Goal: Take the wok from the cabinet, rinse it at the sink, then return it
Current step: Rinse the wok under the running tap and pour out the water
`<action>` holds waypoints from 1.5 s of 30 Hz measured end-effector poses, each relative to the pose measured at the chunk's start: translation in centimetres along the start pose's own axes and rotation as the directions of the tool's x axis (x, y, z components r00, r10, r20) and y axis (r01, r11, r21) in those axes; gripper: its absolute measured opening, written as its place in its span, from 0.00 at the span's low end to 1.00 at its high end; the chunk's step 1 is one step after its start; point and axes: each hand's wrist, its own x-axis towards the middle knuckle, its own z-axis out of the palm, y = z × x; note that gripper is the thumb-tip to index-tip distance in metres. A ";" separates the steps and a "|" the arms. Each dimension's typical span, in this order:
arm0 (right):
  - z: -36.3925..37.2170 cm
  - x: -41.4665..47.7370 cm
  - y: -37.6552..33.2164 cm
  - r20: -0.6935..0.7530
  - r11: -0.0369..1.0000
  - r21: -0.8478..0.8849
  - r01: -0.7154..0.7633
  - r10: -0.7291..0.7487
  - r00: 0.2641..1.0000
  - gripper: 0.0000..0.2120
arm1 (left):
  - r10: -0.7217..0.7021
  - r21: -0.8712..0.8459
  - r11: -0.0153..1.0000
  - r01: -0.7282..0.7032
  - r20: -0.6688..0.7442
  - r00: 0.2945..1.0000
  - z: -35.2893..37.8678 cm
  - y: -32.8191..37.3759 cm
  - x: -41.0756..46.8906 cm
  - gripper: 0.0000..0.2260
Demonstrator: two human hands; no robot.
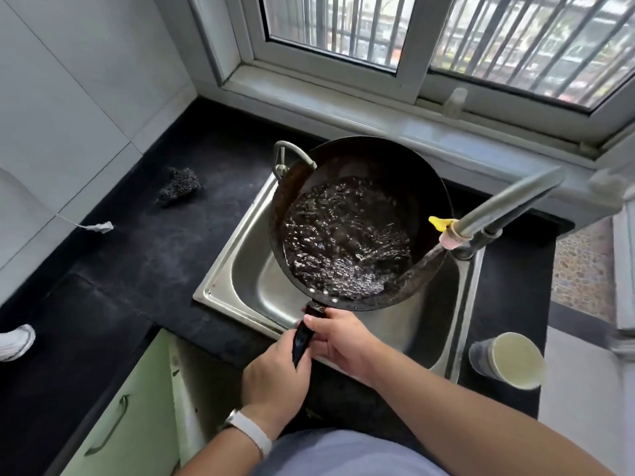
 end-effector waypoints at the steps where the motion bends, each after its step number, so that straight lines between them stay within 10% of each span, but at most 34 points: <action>1: 0.0 0.1 -0.1 0.012 1.000 0.004 0.004 -0.004 1.000 0.06 | 0.014 0.034 0.999 -0.014 0.003 1.000 0.0 -0.1 0.2 0.12; 22: 3.1 1.1 1.2 0.159 0.983 0.166 -0.082 0.055 0.986 0.07 | 0.086 0.324 0.941 -0.101 0.061 0.994 -4.2 -2.7 0.7 0.15; 45: 2.6 -1.3 5.3 -0.095 0.997 0.027 -0.079 0.081 0.992 0.03 | -0.186 -0.072 0.971 0.229 0.375 0.908 -4.7 -2.6 -0.6 0.09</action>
